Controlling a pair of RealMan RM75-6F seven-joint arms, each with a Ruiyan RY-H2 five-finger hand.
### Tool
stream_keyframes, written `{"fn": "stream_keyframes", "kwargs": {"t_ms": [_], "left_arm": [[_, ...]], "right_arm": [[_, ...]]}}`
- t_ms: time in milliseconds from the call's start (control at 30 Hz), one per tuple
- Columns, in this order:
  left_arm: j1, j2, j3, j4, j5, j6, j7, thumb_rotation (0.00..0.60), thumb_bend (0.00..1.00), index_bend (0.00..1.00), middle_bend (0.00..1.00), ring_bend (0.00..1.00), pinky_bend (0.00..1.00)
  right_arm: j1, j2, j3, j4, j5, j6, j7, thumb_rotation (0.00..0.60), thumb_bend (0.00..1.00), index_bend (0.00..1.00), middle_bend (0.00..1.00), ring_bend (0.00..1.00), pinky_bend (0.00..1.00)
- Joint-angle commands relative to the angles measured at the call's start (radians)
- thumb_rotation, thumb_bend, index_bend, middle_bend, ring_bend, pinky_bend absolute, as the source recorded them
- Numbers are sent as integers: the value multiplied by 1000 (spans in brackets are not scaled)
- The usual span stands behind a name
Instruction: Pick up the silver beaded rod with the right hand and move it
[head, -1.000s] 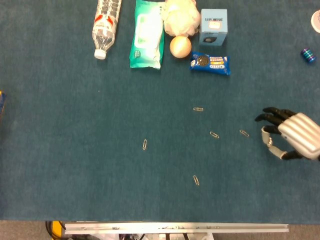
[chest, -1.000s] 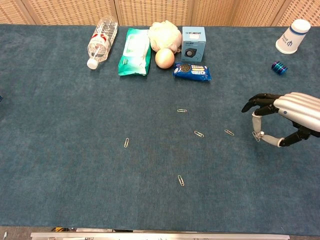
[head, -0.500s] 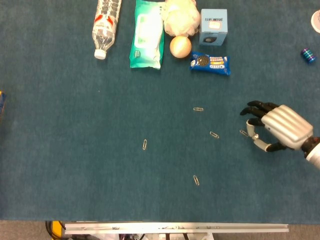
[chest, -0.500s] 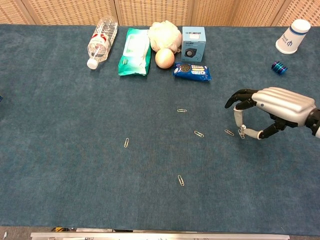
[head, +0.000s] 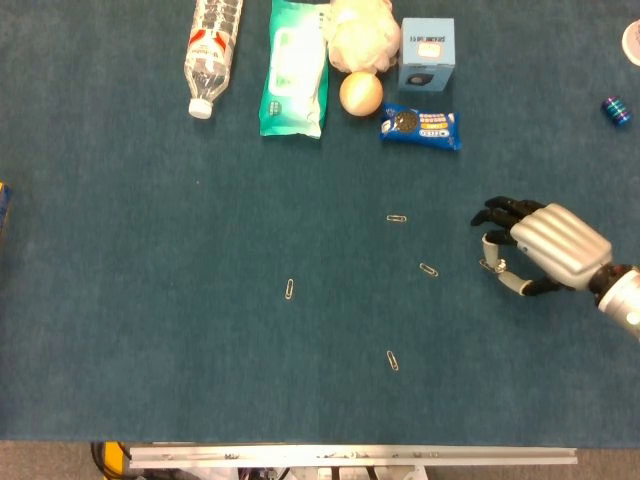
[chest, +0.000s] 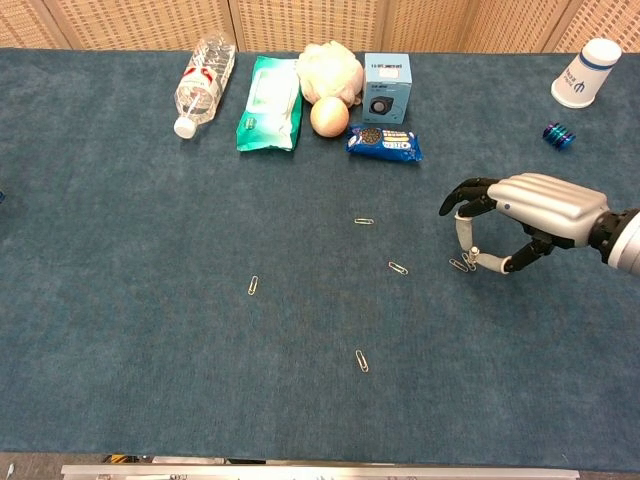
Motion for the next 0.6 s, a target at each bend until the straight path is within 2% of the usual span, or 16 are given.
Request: {"fn": "stream_keyframes", "kwargs": {"t_ms": [33,600], "left_arm": [[1,0,0,1,1,1,-2,600,421,350,348,250,411],[3,3,0,-1,3,3,-6,600,421,350,348,249,411]], "right_arm": [[3,-3,0,2,3,-4,1,600,352,575,249,118,243],[18,-4,-3,-9,9,-2,-2,600,352,575,249,118,243]]}}
